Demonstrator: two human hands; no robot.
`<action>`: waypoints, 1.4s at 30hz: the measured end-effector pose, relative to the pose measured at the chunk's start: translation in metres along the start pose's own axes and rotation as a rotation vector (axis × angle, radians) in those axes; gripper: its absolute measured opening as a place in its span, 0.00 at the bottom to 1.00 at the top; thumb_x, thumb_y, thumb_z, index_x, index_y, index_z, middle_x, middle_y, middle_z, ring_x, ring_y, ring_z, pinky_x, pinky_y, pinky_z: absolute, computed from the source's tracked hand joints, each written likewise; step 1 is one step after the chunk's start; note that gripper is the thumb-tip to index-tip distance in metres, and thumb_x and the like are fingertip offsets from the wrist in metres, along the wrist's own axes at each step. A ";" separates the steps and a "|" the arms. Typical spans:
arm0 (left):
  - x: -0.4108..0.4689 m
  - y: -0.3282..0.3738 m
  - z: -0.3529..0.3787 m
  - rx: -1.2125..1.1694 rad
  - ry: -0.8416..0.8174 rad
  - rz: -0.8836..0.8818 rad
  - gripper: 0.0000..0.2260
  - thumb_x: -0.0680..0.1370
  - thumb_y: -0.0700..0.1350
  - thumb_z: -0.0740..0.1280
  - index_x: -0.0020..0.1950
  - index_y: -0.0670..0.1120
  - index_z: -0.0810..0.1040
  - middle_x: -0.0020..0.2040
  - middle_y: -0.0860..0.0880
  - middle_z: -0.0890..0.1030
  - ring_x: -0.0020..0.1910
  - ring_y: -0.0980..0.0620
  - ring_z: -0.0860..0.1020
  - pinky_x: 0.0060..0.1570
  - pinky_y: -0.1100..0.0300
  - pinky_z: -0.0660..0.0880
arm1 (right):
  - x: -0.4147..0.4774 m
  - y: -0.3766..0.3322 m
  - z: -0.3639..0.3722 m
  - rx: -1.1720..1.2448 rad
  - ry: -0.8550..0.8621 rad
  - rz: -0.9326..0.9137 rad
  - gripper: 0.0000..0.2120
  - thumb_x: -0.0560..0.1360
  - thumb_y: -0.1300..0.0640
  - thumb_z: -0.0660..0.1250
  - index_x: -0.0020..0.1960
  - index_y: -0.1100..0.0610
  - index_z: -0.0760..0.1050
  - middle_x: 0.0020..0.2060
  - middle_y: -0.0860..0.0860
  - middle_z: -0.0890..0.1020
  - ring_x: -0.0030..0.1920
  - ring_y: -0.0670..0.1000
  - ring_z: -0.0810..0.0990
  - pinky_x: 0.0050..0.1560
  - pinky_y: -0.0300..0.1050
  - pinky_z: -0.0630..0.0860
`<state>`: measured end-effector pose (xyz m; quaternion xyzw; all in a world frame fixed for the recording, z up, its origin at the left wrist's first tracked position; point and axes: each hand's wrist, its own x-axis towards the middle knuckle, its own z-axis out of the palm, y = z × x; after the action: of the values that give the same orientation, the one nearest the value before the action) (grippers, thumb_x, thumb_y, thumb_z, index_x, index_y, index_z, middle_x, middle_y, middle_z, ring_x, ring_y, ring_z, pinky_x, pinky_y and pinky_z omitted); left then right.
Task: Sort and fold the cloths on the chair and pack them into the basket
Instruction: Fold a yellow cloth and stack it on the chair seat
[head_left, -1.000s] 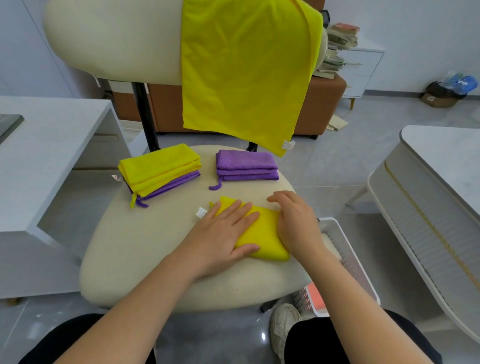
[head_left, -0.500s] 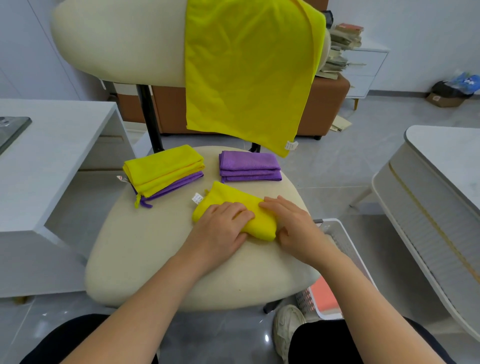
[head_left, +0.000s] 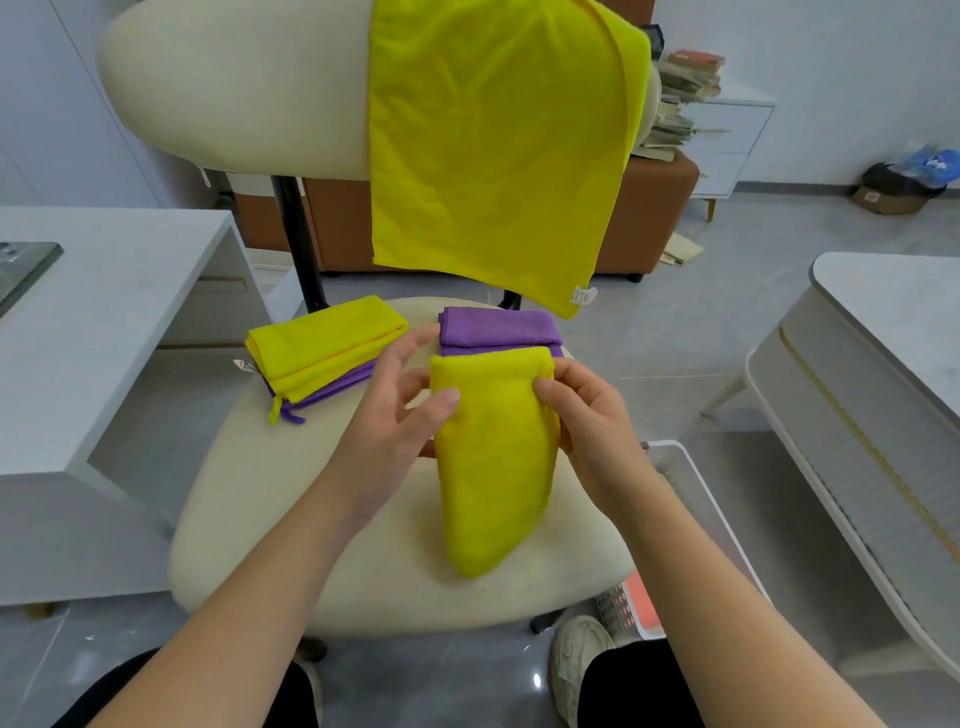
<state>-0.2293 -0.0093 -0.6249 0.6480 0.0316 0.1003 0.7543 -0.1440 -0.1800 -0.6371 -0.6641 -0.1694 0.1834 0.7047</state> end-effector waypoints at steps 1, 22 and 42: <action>0.000 0.002 -0.002 0.044 -0.005 0.028 0.20 0.68 0.52 0.69 0.59 0.59 0.70 0.49 0.54 0.81 0.42 0.56 0.81 0.36 0.60 0.78 | 0.001 0.000 0.003 -0.033 -0.001 -0.005 0.07 0.77 0.55 0.64 0.53 0.51 0.79 0.48 0.48 0.83 0.52 0.51 0.80 0.55 0.50 0.77; -0.004 0.002 -0.020 0.425 -0.220 0.068 0.11 0.68 0.60 0.67 0.47 0.58 0.76 0.43 0.54 0.75 0.38 0.58 0.75 0.36 0.66 0.74 | -0.002 -0.016 -0.001 -0.143 -0.322 -0.013 0.06 0.72 0.54 0.67 0.48 0.47 0.79 0.44 0.45 0.83 0.47 0.46 0.81 0.46 0.39 0.77; 0.005 0.000 -0.026 0.467 -0.020 -0.009 0.13 0.67 0.56 0.69 0.40 0.51 0.70 0.32 0.59 0.72 0.32 0.62 0.73 0.30 0.68 0.70 | 0.003 -0.007 0.012 -0.054 -0.228 0.101 0.08 0.73 0.50 0.68 0.48 0.53 0.79 0.43 0.53 0.81 0.45 0.53 0.79 0.46 0.47 0.77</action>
<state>-0.2292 0.0168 -0.6291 0.8058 0.0495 0.0802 0.5847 -0.1471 -0.1688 -0.6294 -0.6654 -0.2195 0.2883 0.6527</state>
